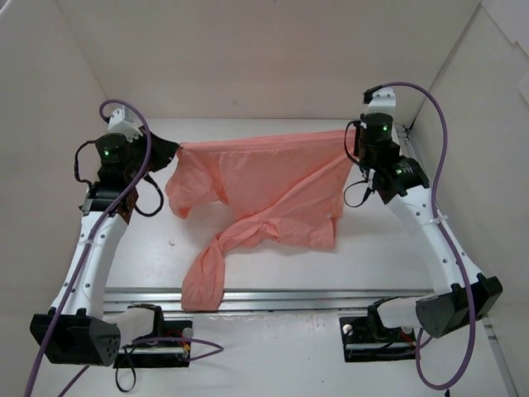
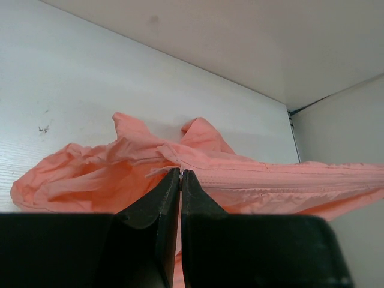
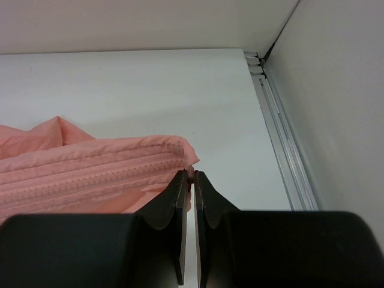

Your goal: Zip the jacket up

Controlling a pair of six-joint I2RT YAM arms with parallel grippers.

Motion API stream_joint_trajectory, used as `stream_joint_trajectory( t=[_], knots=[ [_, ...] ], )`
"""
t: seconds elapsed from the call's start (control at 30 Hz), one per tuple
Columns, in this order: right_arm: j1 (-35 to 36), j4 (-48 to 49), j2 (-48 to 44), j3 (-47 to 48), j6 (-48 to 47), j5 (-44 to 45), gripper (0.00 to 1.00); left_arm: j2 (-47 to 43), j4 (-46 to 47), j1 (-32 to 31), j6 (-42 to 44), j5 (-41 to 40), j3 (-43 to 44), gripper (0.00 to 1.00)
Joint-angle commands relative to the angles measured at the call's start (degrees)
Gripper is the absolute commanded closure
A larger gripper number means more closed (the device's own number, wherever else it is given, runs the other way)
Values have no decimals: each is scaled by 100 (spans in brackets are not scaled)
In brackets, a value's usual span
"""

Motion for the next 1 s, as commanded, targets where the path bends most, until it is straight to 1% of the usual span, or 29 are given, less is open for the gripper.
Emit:
stream_joint_trajectory(
  t=[0.0, 0.1, 0.13, 0.17, 0.2, 0.23, 0.3, 0.33, 0.37, 0.4, 0.43, 0.47, 0.5, 0.53, 0.57, 0.6, 0.63, 0.67, 0.7, 0.73, 0.77, 0.8, 0.83, 0.87, 0.9, 0.97],
  knots=[
    [-149, 387, -77, 300, -210, 229, 100, -67, 103, 255, 271, -160, 280, 100],
    [-140, 343, -253, 45, 36, -371, 100, -128, 164, 255, 254, -62, 17, 100],
    [-149, 317, -349, -156, 123, -468, 97, -198, 208, 255, 254, -62, -236, 100],
    [-149, 299, -411, -297, 290, -591, 86, -234, 261, 202, 254, -45, -369, 100],
    [-149, 299, -464, -568, 352, -801, 80, -260, 340, 202, 245, -36, -510, 100],
    [-149, 299, -568, -692, 414, -873, 77, -313, 375, 132, 245, -45, -781, 100],
    [-140, 299, -700, -1052, 563, -1144, 65, -383, 463, 44, 236, -88, -1133, 100],
    [-149, 308, -762, -1132, 668, -1181, 57, -383, 481, -17, 219, -89, -1231, 99],
    [-140, 308, -798, -1290, 704, -1294, 53, -383, 516, -87, 210, -71, -1310, 98],
    [-149, 308, -859, -1361, 765, -1348, 46, -375, 525, -88, 183, -80, -1468, 96],
    [-140, 308, -903, -1423, 801, -1392, 43, -366, 534, -184, 183, -106, -1556, 94],
    [-149, 308, -938, -1493, 827, -1488, 40, -357, 551, -185, 183, -132, -1618, 89],
    [-149, 308, -1034, -1607, 871, -1558, 34, -331, 551, -324, 166, -167, -1775, 86],
    [-157, 308, -1088, -1669, 906, -1629, 32, -322, 551, -325, 131, -176, -1838, 83],
    [-149, 308, -1219, -1808, 950, -1760, 29, -278, 516, -386, 78, -176, -1978, 77],
    [-140, 308, -1290, -1897, 1046, -1796, 24, -252, 464, -448, 43, -211, -2022, 73],
    [-140, 308, -1369, -1976, 1108, -1805, 21, -225, 368, -449, -53, -273, -2066, 66],
    [-149, 299, -1517, -2151, 1170, -1823, 19, -199, 201, -527, -89, -386, -2180, 49],
    [-131, 299, -1606, -2231, 1283, -1805, 7, -199, 113, -580, -141, -440, -2225, 44],
    [-148, 308, -1694, -2310, 1345, -1788, 2, -225, -62, -580, -168, -579, -2277, 39],
    [-157, 308, -1929, -2467, 1381, -1796, 2, -356, -134, -580, -186, -624, -2365, 32],
    [-149, 308, -2045, -2556, 1477, -1814, 2, -461, -221, -633, -186, -694, -2392, 29],
    [-140, 299, -2168, -2618, 1521, -1849, 2, -558, -448, -633, -160, -826, -2401, 16],
    [-149, 299, -2274, -2775, 1557, -1866, 2, -820, -572, -633, -116, -888, -2349, 9],
    [-140, 308, -2492, -2838, 1626, -1884, 2, -927, -730, -633, -55, -949, -2296, 0],
    [-140, 238, -2730, -2978, 1636, -2094, 3, -1314, -1284, -633, 148, -1239, -2041, 0]
  ],
)
